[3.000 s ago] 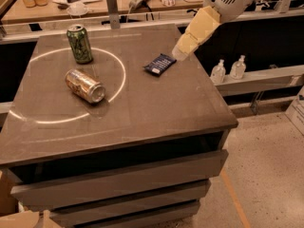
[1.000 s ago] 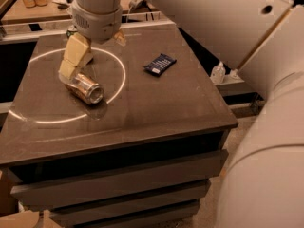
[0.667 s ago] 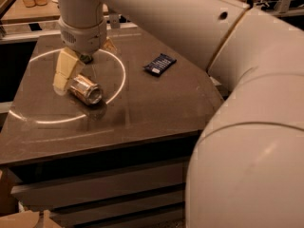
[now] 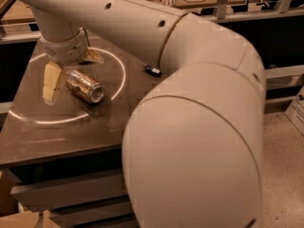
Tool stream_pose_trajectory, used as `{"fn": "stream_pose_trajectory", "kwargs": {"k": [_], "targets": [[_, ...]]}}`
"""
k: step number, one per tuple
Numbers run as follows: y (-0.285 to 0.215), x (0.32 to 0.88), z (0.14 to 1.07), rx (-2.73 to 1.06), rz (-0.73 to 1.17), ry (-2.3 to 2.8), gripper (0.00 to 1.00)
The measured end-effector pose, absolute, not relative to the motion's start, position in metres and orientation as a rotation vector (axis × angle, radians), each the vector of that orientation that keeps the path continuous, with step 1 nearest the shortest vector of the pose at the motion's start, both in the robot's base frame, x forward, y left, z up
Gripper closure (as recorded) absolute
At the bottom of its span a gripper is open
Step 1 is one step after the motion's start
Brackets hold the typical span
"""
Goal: Place orange can upright
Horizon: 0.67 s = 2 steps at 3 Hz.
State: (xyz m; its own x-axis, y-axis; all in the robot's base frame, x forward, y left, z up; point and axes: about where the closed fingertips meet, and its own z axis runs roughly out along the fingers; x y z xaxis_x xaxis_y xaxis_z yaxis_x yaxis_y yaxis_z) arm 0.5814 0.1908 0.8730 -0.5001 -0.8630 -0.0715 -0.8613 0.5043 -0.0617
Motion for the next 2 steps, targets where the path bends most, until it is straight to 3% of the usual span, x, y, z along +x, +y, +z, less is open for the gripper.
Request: {"fn": "stream_pose_trajectory", "kwargs": {"k": [1,2], "targets": [[0.2057,0.5874,0.8603,-1.502,-0.015,2.684,0.00],[0.2125,0.5946,0.8520,-1.453,0.024,2.727,0.18]]}}
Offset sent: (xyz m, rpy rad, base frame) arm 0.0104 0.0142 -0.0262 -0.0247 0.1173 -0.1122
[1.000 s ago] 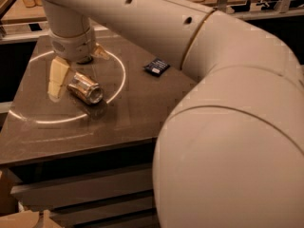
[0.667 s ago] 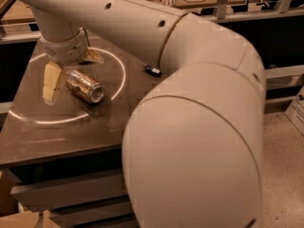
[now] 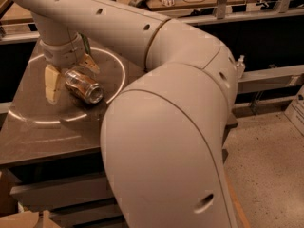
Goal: Place orange can upright
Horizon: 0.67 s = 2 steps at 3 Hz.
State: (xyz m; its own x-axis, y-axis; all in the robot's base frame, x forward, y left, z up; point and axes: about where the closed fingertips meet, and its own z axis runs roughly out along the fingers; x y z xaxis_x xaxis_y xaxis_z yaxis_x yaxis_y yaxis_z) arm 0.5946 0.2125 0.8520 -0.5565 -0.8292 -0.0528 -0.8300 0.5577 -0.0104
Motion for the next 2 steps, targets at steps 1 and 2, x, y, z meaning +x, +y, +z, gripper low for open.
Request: {"fn": "stream_pose_trajectory", "kwargs": {"k": [1,2], "targets": [[0.2125,0.6013,0.8502,-1.419,0.050,2.746,0.41],[0.2105,0.6046,0.8503,-1.409,0.053,2.750,0.65]]}}
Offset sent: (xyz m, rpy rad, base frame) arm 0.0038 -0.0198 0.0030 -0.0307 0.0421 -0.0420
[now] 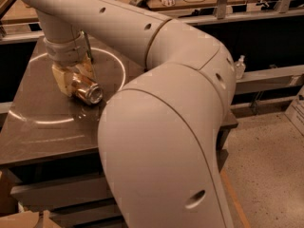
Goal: Place orange can upright
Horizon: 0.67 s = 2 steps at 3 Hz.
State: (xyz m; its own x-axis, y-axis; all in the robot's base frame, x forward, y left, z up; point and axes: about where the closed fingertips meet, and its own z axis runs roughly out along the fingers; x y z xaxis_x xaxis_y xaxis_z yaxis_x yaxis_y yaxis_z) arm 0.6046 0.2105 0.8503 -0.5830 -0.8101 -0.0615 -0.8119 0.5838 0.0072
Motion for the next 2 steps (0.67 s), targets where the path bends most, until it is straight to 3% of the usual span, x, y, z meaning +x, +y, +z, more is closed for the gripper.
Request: {"fn": "stream_pose_trajectory", "kwargs": {"k": [1,2], "targets": [[0.209,0.603,0.861,-1.423,0.051,2.710,0.88],[0.206,0.587,0.901,-1.485,0.242,2.542,1.00]]}}
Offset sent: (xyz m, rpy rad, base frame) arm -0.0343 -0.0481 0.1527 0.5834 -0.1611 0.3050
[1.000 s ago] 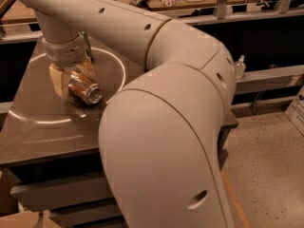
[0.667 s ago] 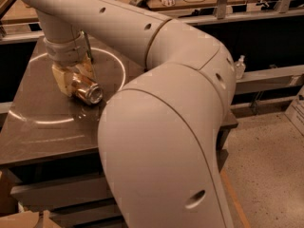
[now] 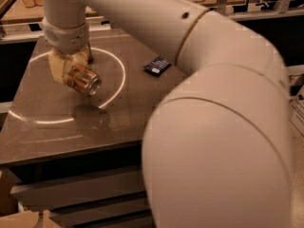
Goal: Place orange can upright
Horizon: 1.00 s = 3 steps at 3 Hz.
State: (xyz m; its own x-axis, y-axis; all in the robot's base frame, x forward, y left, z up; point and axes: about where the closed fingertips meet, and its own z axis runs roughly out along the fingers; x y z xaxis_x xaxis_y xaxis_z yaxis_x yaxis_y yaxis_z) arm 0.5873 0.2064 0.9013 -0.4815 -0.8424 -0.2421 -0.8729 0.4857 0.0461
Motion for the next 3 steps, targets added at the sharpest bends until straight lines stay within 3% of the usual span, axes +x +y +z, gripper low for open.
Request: {"fn": "stream_pose_trajectory", "kwargs": {"k": [2,3], "targets": [[0.184,0.585,0.996,-1.465,0.813,2.022,1.00],[0.147,0.583,1.011,-1.448,0.851,1.951,1.00]]}}
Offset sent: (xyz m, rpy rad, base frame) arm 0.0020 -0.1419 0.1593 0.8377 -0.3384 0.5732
